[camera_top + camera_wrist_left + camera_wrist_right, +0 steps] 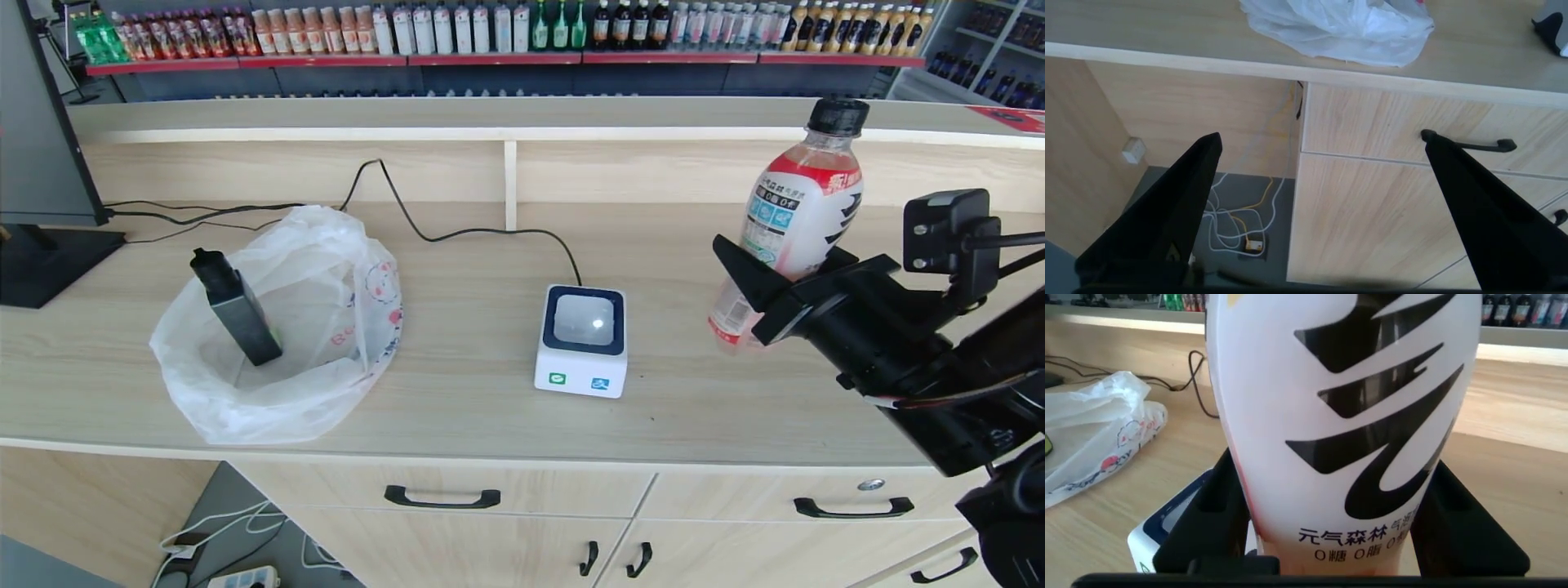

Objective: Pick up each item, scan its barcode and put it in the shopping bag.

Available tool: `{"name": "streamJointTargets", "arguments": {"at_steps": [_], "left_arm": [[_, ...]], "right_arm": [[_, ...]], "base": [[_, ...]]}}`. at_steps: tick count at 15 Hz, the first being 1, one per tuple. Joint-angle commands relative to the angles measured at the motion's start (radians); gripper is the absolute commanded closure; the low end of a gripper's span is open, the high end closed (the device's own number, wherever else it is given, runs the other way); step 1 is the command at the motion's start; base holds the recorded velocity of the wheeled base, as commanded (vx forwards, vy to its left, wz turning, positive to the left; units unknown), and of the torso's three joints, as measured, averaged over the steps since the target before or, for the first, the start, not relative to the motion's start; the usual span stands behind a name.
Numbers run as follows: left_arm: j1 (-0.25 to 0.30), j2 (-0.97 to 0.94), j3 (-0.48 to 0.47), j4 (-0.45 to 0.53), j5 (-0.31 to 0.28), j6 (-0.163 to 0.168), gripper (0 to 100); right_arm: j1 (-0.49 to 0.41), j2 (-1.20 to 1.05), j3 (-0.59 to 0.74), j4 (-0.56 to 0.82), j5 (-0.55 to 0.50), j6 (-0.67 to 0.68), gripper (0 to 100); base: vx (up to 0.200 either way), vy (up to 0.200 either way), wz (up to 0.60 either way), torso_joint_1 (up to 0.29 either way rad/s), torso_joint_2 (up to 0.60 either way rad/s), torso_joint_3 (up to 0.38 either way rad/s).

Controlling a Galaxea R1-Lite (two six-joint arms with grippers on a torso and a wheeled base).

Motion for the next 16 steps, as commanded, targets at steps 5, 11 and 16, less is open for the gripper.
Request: {"name": "streamJointTargets", "arguments": {"at_steps": [5,11,16], "left_arm": [[0.0,0.002,0.0,-0.001,0.0,0.001,0],[0.0,0.002,0.0,-0.001,0.0,-0.001,0],[0.0,0.0,0.0,-0.001,0.0,-0.001,0]], "right_arm": [[-0.002,-0.017,0.021,-0.002,0.001,-0.004,100],[-0.002,-0.02,0.021,-0.002,0.001,-0.004,100],[0.0,-0.026,0.021,-0.002,0.001,-0.004,100]], "base": [[-0.16,0.0,0.0,0.0,0.0,0.002],[0.0,0.067,0.0,-0.002,0.0,0.003],[0.0,0.2,0.0,0.008,0.0,0.002]]}}
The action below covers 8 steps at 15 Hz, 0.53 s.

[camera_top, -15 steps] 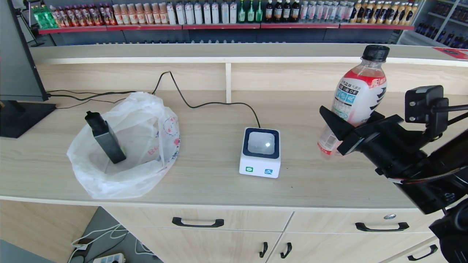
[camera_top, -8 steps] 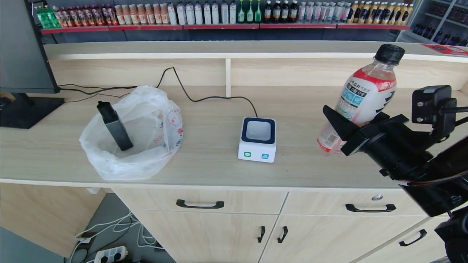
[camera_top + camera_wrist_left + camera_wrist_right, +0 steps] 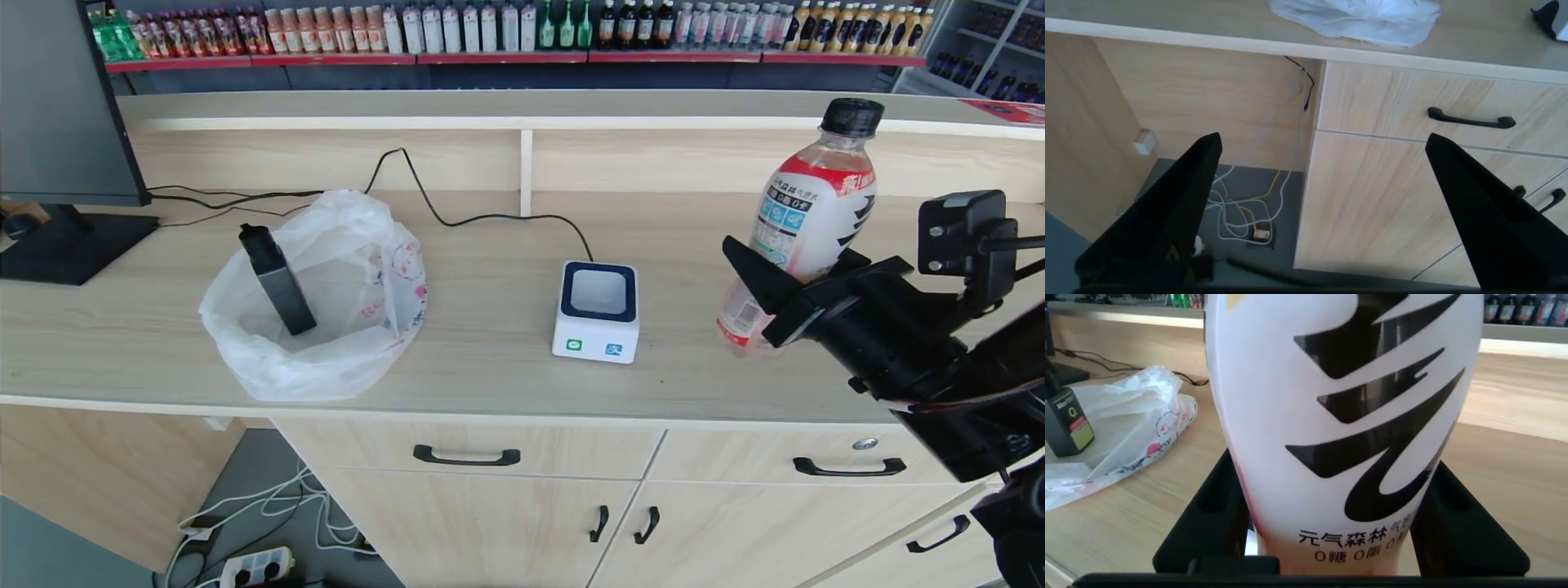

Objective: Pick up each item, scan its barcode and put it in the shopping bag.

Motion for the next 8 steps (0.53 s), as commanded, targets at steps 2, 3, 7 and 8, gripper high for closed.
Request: {"name": "streamJointTargets", "arguments": {"at_steps": [2,3,7,8], "left_arm": [[0.0,0.0,0.0,-0.001,0.0,-0.002,0],[0.002,0.002,0.0,-0.001,0.0,0.0,0],[0.0,0.002,0.0,-0.001,0.0,-0.002,0],[0.002,0.002,0.0,-0.001,0.0,-0.002,0]], "right_arm": [[0.001,-0.006,0.002,-0.004,0.001,0.0,100],[0.001,-0.007,0.002,-0.004,0.001,0.0,100],[0.001,-0.017,0.015,-0.004,0.001,0.0,100],[0.001,-0.02,0.019,-0.004,0.001,0.0,100]], "base": [[0.0,0.2,0.0,0.012,0.0,0.002],[0.0,0.2,0.0,-0.007,0.0,0.002],[0.0,0.2,0.0,0.004,0.0,0.001],[0.0,0.2,0.0,0.002,-0.01,0.002]]}}
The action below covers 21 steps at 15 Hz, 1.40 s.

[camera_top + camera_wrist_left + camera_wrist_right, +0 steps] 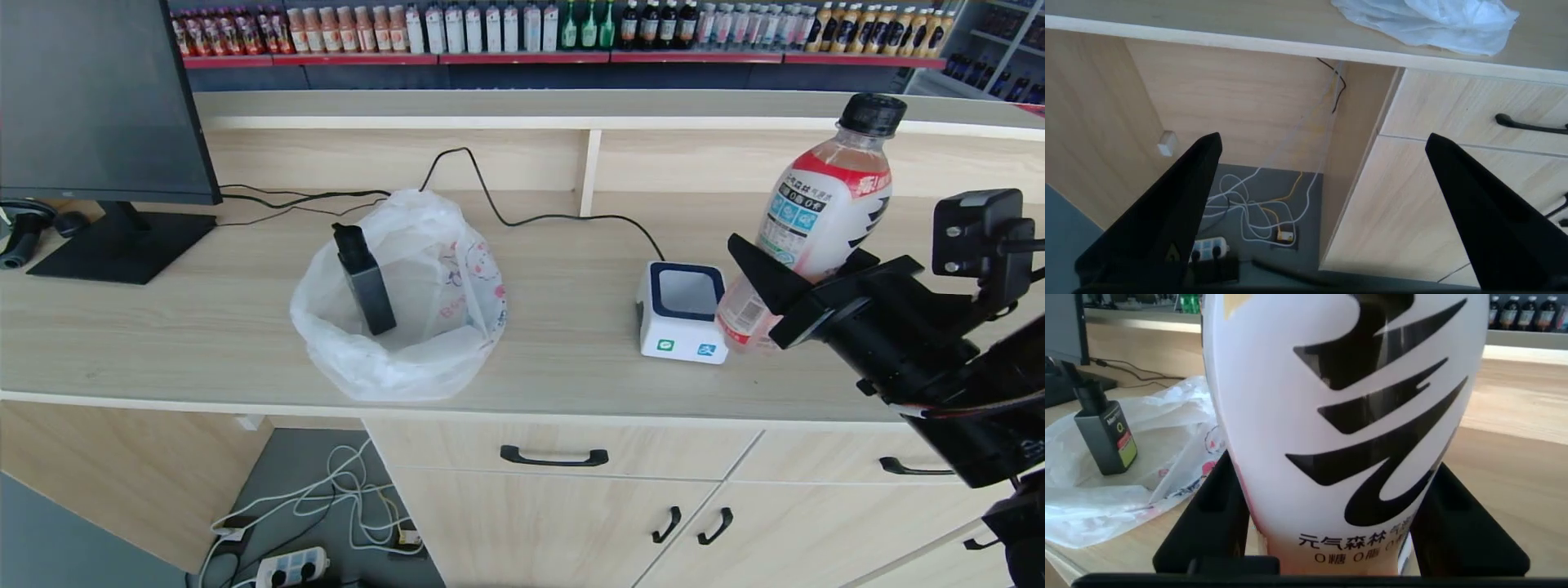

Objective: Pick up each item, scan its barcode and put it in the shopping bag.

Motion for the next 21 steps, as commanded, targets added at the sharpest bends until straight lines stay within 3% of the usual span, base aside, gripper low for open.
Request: {"name": "streamJointTargets", "arguments": {"at_steps": [1,4,9,13,15,21], "left_arm": [[0.001,0.002,0.0,0.0,0.001,0.0,0],[0.001,0.002,0.0,0.0,0.0,0.0,0],[0.001,0.002,0.0,0.0,0.0,0.001,0],[-0.001,0.002,0.0,0.0,0.001,0.001,0],[-0.001,0.002,0.0,0.0,0.0,0.001,0],[0.001,0.002,0.0,0.0,0.0,0.0,0]], "right_arm": [[0.0,-0.004,0.004,0.0,0.0,0.0,100],[0.0,-0.01,0.014,0.0,0.0,0.0,100],[0.002,0.002,0.007,0.0,0.0,0.0,100],[0.011,0.001,0.014,0.0,0.0,0.0,100],[0.012,-0.001,0.014,0.0,0.0,0.0,100],[0.048,0.008,0.014,0.0,0.0,0.001,100]], "base": [[0.0,0.2,0.0,-0.002,0.01,0.002],[0.0,0.2,0.0,0.006,0.0,0.002],[0.0,0.0,0.0,0.0,0.0,0.0],[0.2,0.0,0.0,0.002,0.0,0.004],[0.0,-0.2,0.0,-0.019,0.0,0.01],[0.0,0.0,0.0,0.0,0.0,0.0]]}}
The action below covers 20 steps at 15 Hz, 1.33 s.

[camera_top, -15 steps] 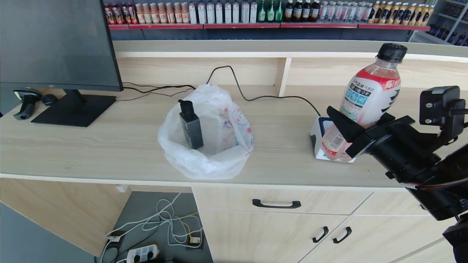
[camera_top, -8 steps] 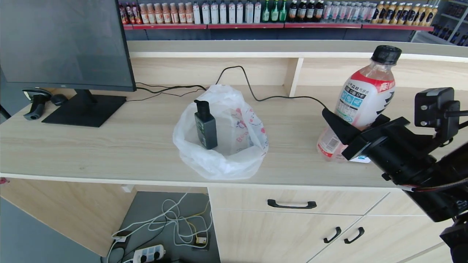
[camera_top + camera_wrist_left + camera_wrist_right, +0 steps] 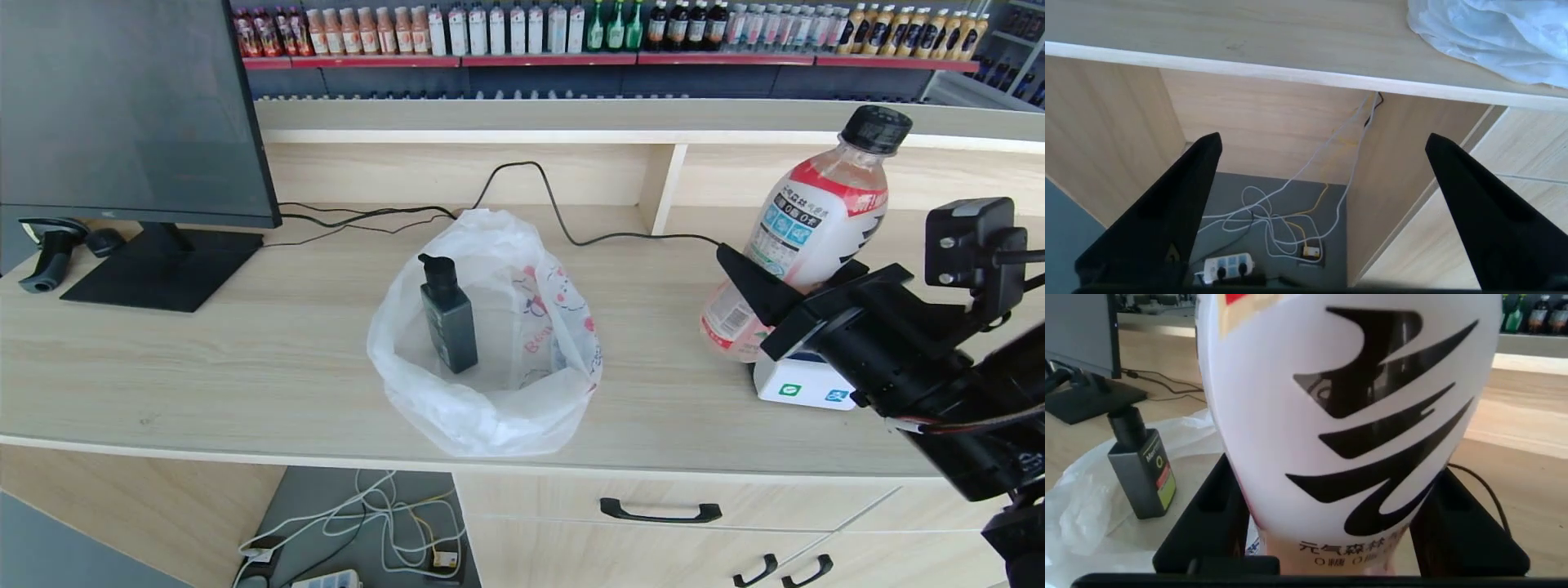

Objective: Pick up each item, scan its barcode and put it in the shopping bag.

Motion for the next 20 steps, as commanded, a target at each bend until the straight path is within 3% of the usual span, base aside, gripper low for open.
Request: {"name": "streamJointTargets", "arguments": {"at_steps": [1,7,14,20], "left_arm": [[0.0,0.002,0.0,-0.001,0.0,0.001,0],[-0.001,0.002,0.0,-0.001,0.0,0.001,0],[-0.001,0.002,0.0,-0.001,0.0,-0.001,0],[0.0,0.002,0.0,-0.001,0.0,0.001,0]], "right_arm": [[0.003,0.005,0.001,0.004,0.002,0.0,100],[0.003,0.015,-0.001,0.004,0.002,0.0,100],[0.004,0.036,-0.01,0.004,0.003,0.0,100],[0.063,0.062,-0.022,0.004,0.003,0.011,100]], "base": [[0.0,0.0,0.0,0.0,0.0,0.0],[0.0,0.0,0.5,0.0,0.0,0.0],[0.0,0.0,0.0,0.0,0.0,0.0],[0.0,0.0,0.0,0.0,0.0,0.0]]}}
